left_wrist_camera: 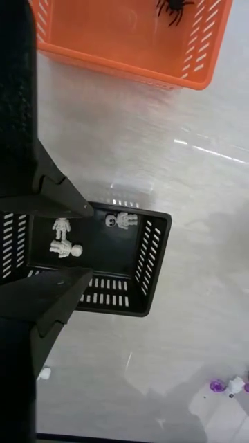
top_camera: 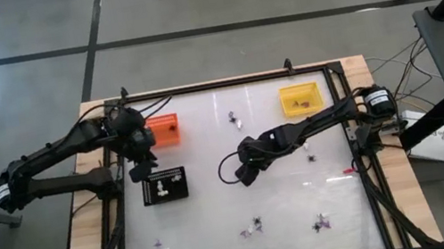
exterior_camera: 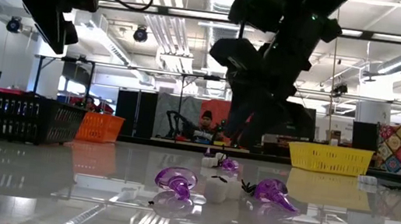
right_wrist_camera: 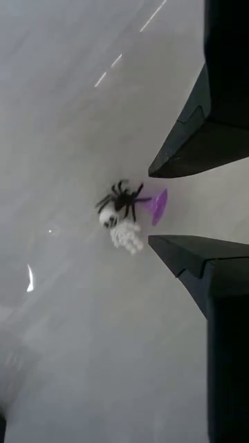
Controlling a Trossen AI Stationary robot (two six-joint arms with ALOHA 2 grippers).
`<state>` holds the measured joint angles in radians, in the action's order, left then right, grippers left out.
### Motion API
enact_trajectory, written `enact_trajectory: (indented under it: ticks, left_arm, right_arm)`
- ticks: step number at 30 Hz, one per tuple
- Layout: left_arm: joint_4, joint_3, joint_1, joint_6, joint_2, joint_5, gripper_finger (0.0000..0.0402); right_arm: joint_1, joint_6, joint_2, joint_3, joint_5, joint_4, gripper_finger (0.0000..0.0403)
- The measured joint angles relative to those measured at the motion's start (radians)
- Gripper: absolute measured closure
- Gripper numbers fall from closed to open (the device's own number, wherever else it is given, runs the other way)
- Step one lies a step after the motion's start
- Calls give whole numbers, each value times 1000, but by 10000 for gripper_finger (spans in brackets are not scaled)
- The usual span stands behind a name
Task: Sort Halloween decoration
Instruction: Put the purple witch hat toy into the yellow bin
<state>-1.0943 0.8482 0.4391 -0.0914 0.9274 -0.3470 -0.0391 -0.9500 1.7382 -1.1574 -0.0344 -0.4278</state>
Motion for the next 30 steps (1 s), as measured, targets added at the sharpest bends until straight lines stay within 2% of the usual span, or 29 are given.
enact_trajectory:
  ticks: [9, 30]
  left_arm:
    - [2, 0, 0, 0, 2, 0, 293]
    - [15, 0, 0, 15, 3, 0, 293]
  right_arm:
    - [-13, -27, 0, 71, -17, 135, 275]
    - [-13, -26, 1, 152, -15, 261, 275]
